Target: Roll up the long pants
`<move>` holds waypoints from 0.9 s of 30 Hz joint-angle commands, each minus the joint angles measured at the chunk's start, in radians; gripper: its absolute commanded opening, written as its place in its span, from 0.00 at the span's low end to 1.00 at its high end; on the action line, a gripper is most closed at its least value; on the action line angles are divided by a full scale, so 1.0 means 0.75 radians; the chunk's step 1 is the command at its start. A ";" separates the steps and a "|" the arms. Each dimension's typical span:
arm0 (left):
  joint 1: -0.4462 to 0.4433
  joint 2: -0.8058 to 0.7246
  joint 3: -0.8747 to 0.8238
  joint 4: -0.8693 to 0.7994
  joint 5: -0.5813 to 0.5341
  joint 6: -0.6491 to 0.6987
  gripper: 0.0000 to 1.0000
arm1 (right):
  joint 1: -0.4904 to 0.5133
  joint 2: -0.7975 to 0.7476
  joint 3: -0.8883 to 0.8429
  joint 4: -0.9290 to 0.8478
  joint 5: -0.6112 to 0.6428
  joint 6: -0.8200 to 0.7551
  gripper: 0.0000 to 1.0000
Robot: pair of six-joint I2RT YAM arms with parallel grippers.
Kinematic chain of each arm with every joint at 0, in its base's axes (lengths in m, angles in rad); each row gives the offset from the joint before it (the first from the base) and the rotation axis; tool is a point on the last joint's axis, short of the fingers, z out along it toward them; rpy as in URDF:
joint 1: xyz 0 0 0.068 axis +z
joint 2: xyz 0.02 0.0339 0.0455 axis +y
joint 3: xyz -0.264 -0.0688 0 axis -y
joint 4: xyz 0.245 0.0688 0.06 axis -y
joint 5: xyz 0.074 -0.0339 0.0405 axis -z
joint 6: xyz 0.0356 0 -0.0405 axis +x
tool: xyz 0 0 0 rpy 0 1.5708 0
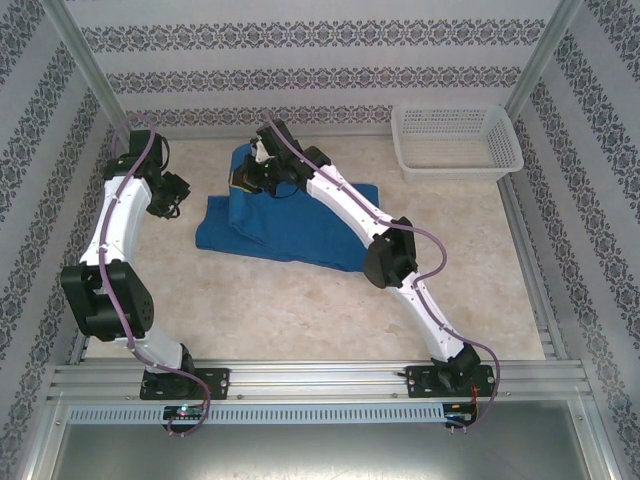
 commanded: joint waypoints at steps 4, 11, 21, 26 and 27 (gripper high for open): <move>0.020 -0.049 0.002 -0.042 -0.005 0.018 0.55 | 0.039 0.062 -0.002 0.071 -0.116 0.028 0.81; 0.022 -0.087 0.004 -0.029 -0.001 0.022 0.99 | -0.026 -0.048 -0.011 -0.133 -0.038 -0.168 0.76; -0.117 -0.214 -0.333 0.220 0.123 -0.211 0.00 | -0.245 -0.223 -0.212 -0.826 0.705 -0.868 0.00; -0.296 -0.118 -0.493 0.464 0.072 -0.365 0.00 | -0.313 -0.371 -0.601 -0.642 0.832 -0.948 0.00; -0.321 -0.053 -0.469 0.494 0.086 -0.361 0.00 | -0.330 -0.392 -0.650 -0.607 0.850 -0.952 0.00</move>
